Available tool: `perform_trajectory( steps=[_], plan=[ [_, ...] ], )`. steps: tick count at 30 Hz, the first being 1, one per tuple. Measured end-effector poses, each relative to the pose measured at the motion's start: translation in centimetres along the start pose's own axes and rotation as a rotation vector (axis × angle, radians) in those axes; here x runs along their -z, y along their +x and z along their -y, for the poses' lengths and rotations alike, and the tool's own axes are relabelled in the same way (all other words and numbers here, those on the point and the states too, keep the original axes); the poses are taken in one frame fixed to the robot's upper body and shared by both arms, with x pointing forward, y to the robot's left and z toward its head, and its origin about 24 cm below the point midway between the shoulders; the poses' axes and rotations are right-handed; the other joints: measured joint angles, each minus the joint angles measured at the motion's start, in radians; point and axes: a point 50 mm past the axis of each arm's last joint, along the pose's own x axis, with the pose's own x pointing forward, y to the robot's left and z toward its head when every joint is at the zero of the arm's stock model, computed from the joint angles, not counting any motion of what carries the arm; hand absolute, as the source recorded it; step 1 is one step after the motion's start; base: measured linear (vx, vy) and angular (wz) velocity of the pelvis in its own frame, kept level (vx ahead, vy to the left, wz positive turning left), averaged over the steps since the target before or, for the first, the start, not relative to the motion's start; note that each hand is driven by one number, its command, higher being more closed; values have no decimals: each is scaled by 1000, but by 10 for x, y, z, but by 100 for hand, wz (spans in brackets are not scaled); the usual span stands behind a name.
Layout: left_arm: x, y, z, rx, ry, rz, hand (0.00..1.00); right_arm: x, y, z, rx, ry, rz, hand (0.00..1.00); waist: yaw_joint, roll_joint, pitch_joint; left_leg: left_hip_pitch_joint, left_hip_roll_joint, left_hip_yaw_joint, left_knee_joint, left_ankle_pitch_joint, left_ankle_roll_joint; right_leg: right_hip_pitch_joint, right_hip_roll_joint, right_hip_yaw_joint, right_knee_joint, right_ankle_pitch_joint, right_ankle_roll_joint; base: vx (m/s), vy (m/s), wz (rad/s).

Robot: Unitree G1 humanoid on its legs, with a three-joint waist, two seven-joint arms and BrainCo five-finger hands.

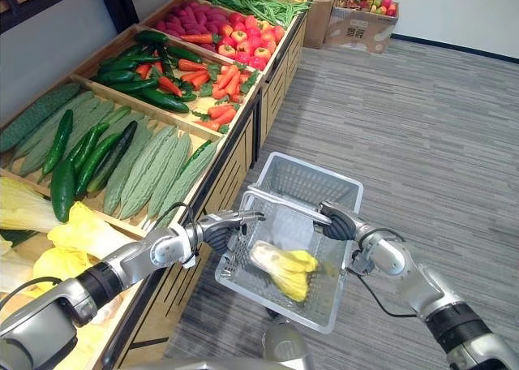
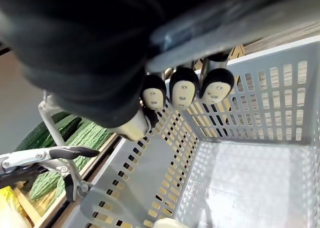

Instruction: Pick vegetable in the basket

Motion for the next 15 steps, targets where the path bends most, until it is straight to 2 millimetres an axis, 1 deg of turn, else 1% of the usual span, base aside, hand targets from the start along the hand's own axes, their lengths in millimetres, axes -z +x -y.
perform_trajectory(
  steps=[5, 8, 10, 12, 14, 15],
  plan=[
    [0, 0, -1, -7, 1, 2, 0, 0, 1, 1, 2, -2, 1, 100, 0, 2, 3, -1, 0, -5, 6, -4, 6, 0, -2, -2, 6, 0, 0, -69, -58, 2],
    [-3, 1, -3, -15, 6, 13, 0, 0, 1, 1, 1, -1, -2, 100, -3, 1, 4, -17, 4, -29, 20, -10, 12, 0, -12, -18, 7, 0, 0, -60, -51, 15],
    [-10, 3, -7, -30, 14, 44, 0, 3, 0, 0, -2, 3, -16, 100, 1, 1, 4, -25, 4, -43, 20, -10, 14, 1, -18, -28, 8, 0, 0, -69, -52, 24],
    [-29, 5, -17, -72, 19, 128, 0, 8, 1, -2, 16, 23, -42, 100, 2, 0, 5, -39, 3, -79, 22, -8, 19, 8, -31, -58, 8, 0, 0, -78, -63, 38],
    [-37, 5, -20, -88, 22, 166, 0, 13, 1, -3, 36, 46, -65, 100, 4, 1, 5, -40, 4, -94, 21, -7, 22, 19, -35, -72, 6, -1, 1, -51, -44, 32],
    [-49, 5, -26, -116, 9, 220, 0, 19, 1, -3, 65, 80, -103, 100, 7, 1, 5, -48, 4, -115, 21, -4, 26, 27, -44, -92, 5, -1, 1, -70, -48, 36]
  ],
)
